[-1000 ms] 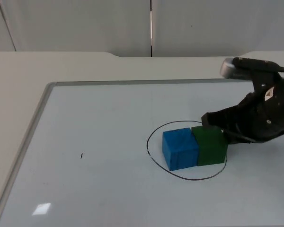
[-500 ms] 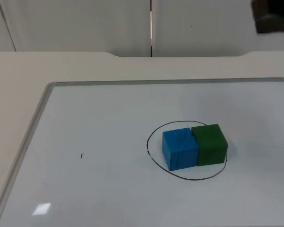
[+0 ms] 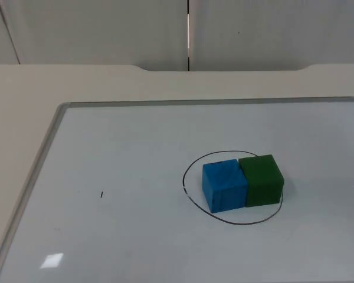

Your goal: Push the two cubes into the marked area.

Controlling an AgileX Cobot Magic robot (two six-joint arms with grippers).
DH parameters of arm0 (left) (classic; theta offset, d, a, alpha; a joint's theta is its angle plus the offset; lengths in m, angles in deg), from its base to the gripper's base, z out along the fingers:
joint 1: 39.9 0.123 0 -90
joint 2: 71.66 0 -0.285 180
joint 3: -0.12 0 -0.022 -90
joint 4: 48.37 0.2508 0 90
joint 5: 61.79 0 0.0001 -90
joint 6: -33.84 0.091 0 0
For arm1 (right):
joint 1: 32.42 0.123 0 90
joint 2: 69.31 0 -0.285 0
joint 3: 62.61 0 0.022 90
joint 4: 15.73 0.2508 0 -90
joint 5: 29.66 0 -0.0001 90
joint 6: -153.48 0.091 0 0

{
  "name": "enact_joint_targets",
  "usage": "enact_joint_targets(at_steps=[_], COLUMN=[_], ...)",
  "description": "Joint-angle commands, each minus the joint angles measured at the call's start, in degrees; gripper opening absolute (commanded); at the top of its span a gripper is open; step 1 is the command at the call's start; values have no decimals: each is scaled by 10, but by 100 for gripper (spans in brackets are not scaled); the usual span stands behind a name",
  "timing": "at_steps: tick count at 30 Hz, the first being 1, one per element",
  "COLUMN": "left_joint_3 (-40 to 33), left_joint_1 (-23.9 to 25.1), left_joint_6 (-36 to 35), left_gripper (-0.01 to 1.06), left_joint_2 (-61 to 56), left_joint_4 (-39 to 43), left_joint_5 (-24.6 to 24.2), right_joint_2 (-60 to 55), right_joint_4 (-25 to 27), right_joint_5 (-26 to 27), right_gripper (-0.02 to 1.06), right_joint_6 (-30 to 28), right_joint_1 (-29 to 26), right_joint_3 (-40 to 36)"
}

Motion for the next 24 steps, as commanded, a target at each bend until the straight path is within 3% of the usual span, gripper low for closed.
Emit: enact_joint_targets(at_steps=[1,12,24], left_joint_3=[-3,-3,-3], left_joint_1=[-1,-1,-1], left_joint_6=[0,0,0], left_gripper=[0,0,0], left_joint_2=[-3,-3,-3], left_joint_4=[5,5,5], left_joint_5=[5,5,5], right_joint_2=[22,175,314], right_joint_4=[-5,-3,-2], right_joint_5=[-9,-24,-126], right_gripper=[0,0,0], right_joint_6=[-15,-15,-15], right_joint_1=[4,4,4], right_joint_3=[-9,-119,-191])
